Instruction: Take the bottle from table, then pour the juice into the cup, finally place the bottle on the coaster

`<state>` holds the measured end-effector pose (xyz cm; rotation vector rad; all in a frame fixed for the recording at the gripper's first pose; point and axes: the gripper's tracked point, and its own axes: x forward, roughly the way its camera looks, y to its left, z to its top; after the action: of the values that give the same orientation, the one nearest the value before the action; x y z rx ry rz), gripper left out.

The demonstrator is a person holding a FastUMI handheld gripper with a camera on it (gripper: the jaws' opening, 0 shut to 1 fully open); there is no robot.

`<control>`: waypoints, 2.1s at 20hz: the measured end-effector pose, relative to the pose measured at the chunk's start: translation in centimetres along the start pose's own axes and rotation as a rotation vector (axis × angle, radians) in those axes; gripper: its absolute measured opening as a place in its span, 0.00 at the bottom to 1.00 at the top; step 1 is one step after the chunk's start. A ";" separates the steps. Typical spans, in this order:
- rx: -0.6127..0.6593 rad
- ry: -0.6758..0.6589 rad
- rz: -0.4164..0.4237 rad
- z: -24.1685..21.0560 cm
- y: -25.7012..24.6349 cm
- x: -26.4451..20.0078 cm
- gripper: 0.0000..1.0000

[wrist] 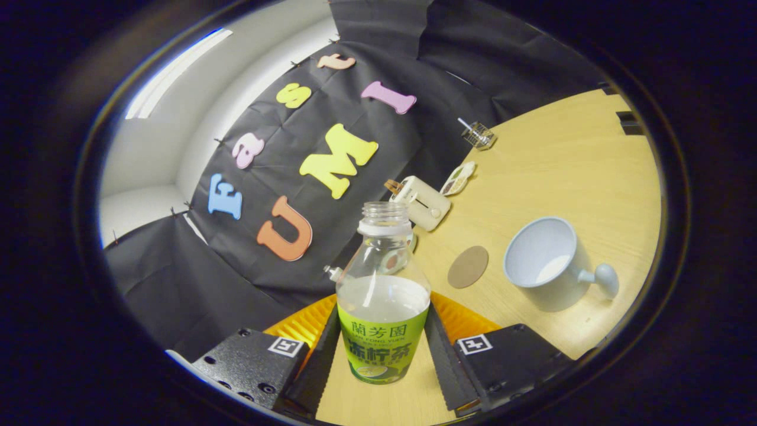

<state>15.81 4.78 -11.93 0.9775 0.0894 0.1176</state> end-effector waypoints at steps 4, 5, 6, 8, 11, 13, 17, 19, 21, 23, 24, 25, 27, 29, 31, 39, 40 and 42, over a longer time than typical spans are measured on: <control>0.139 0.011 0.025 0.1 0.4 -0.1 0.79; 0.174 0.016 0.034 0.1 0.8 -0.2 0.79; 0.211 0.019 0.050 0.2 1.1 -0.1 0.79; 0.298 0.027 0.090 0.4 1.9 -0.1 0.79; 0.403 0.019 0.143 1.2 3.0 -0.5 0.79; 0.436 0.027 0.145 1.4 3.1 -0.4 0.79; 0.478 0.038 0.140 1.6 3.4 -0.5 0.79; 0.519 0.052 0.149 1.6 3.6 -0.5 0.79; 0.588 0.059 0.175 1.7 3.8 -0.3 0.79; 0.658 0.063 0.203 1.9 4.0 -0.4 0.79; 0.683 0.066 0.211 1.9 4.2 -0.4 0.79; 0.701 0.065 0.211 2.2 4.3 -0.3 0.79; 0.722 0.076 0.209 2.1 4.1 -0.3 0.79; 0.748 0.087 0.222 2.3 4.6 -0.1 0.79; 0.766 0.097 0.229 2.5 4.9 -0.1 0.79; 0.844 0.087 0.246 4.4 5.1 -0.8 0.79; 0.852 0.091 0.248 4.5 5.3 -0.7 0.79; 0.862 0.096 0.253 4.6 5.5 -0.8 0.79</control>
<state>15.26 3.89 -4.82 1.8433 0.1060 0.3775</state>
